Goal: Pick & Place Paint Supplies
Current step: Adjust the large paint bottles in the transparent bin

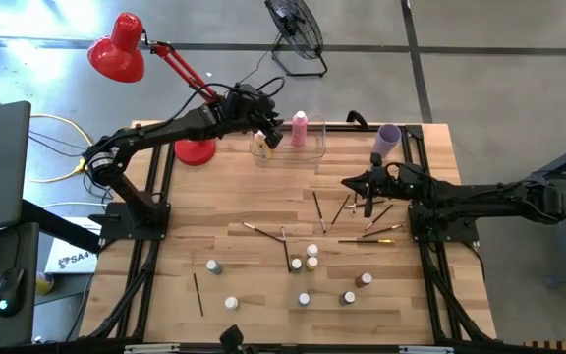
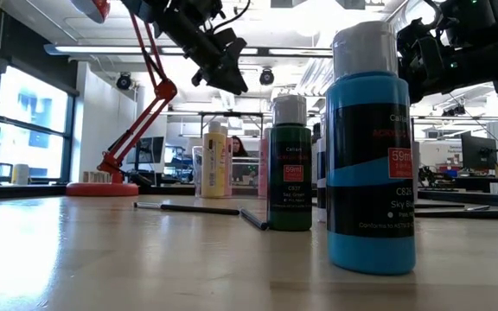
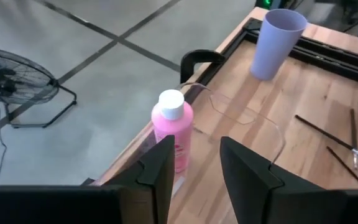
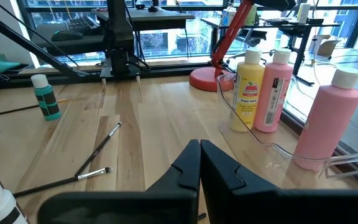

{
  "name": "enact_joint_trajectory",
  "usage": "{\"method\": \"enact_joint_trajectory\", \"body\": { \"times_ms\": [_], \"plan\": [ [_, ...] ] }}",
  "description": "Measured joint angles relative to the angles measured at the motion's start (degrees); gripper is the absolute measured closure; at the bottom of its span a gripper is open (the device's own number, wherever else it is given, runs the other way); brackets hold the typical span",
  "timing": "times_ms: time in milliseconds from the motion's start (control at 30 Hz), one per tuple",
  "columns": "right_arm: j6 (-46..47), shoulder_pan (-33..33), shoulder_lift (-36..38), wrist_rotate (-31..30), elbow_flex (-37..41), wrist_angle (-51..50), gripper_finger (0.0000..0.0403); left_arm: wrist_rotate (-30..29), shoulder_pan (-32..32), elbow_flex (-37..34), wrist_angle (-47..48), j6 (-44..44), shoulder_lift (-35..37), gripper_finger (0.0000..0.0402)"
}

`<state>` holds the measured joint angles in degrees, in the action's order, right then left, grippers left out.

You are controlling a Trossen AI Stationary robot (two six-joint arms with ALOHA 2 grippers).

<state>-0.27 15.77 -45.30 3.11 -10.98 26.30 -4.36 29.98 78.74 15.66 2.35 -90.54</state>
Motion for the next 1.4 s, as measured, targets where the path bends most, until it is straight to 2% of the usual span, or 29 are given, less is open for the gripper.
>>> {"method": "enact_joint_trajectory", "body": {
  "times_ms": [300,500,567,767,867,967,1133,1267,1400],
  "plan": [
    [0.0,0.0,0.0,0.0,0.0,0.0,0.0401,0.2,-3.0,0.0,0.2,0.9,0.0,0.0278],
    [0.0,0.0,0.0,0.0,0.0,0.0,0.0401,-2.8,-6.9,0.0,0.7,0.9,0.0,0.0278],
    [0.0,0.0,0.0,0.0,0.0,0.0,0.0401,-5.9,-8.4,0.0,1.8,0.9,0.0,0.0278],
    [0.0,0.0,0.0,0.0,0.0,0.0,0.0401,-21.3,-10.1,0.0,7.2,3.5,0.0,0.0278],
    [0.0,0.0,0.0,0.0,0.0,0.0,0.0401,-25.7,-9.9,0.0,8.8,7.9,0.0,0.0278],
    [0.0,0.0,0.0,0.0,0.0,0.0,0.0401,-28.2,-9.4,0.0,7.6,8.5,0.0,0.0278],
    [0.0,0.0,0.0,0.0,0.0,0.0,0.0401,-27.3,-6.3,0.0,4.1,9.9,0.0,0.0274],
    [0.2,0.0,0.0,0.0,0.0,0.0,0.0401,-20.5,-2.9,0.0,6.0,10.3,0.0,0.0255],
    [0.1,0.0,0.0,0.0,0.0,0.0,0.0401,-13.5,-0.4,0.0,6.1,11.7,0.0,0.022]
  ]
}}
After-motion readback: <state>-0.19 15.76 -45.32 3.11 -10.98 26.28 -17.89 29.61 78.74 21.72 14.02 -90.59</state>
